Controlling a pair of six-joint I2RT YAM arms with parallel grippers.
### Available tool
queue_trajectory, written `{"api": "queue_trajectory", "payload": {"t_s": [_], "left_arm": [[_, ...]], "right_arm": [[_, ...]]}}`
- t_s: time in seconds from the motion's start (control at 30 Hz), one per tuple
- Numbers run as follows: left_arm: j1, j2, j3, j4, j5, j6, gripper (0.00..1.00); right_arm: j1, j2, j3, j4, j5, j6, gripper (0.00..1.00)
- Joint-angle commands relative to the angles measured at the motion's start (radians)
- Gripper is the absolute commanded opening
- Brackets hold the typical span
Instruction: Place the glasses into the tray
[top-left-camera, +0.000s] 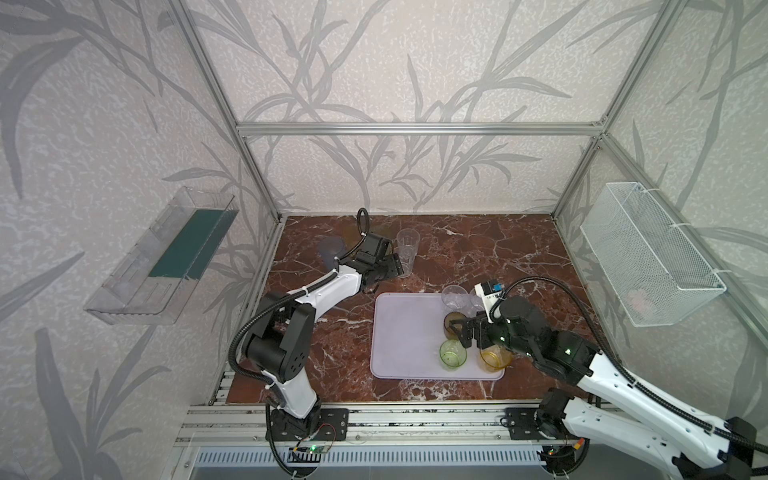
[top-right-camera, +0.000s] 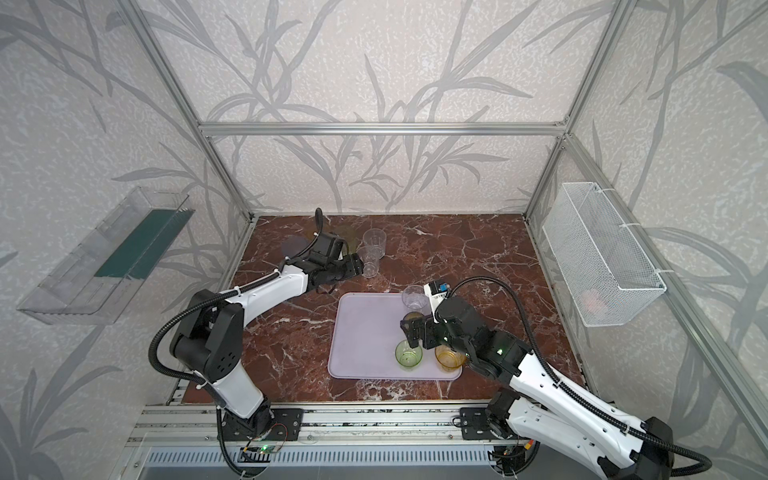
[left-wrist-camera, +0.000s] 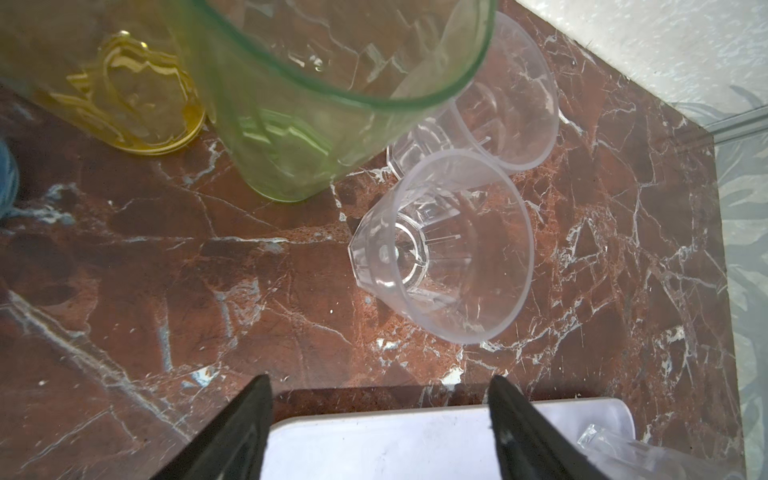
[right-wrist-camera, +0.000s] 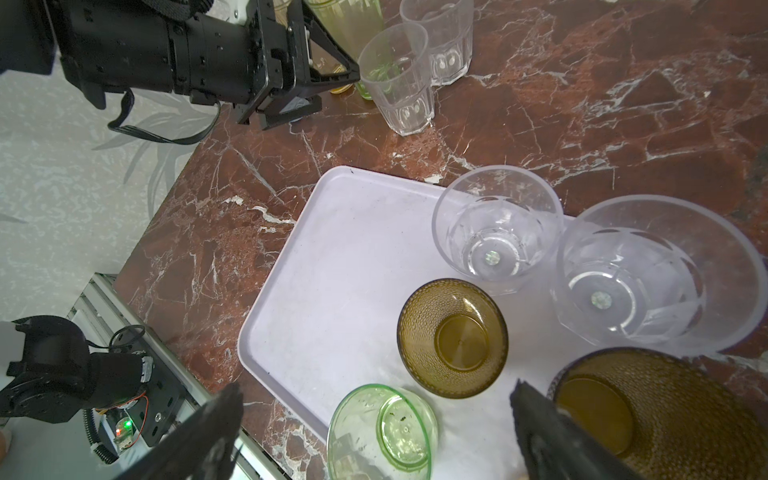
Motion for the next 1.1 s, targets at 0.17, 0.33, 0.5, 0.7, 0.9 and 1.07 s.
{"api": "queue_trajectory", "payload": {"t_s": [0.17,0.33,0.5,0.7,0.9,1.07], "left_arm": [[0.018,0.012,0.043,-0.006,-0.029,0.033,0.57],[0.021,0.04,0.076,-0.033,-0.051,0.05,0.55],[0.02,0.061,0.1,-0.028,-0.048,0.026,0.52],[0.02,0.087,0.135,-0.032,-0.074,0.001,0.4],[0.02,0.134,0.177,-0.038,-0.064,-0.004,0.36],[0.02,0.166,0.204,-0.05,-0.073,0.002,0.32]], "right_arm": [[-0.01,-0.016,-0.015,0.018,-0.012,-0.002,0.99],[-0.011,-0.016,-0.016,0.016,-0.016,-0.003,0.99],[-0.012,-0.02,-0.022,0.009,-0.019,0.003,0.99],[-0.014,-0.043,-0.028,-0.006,-0.007,0.006,0.99],[-0.018,-0.06,-0.035,-0.018,-0.001,0.009,0.99],[-0.021,-0.066,-0.037,-0.026,0.001,0.012,0.99]]}}
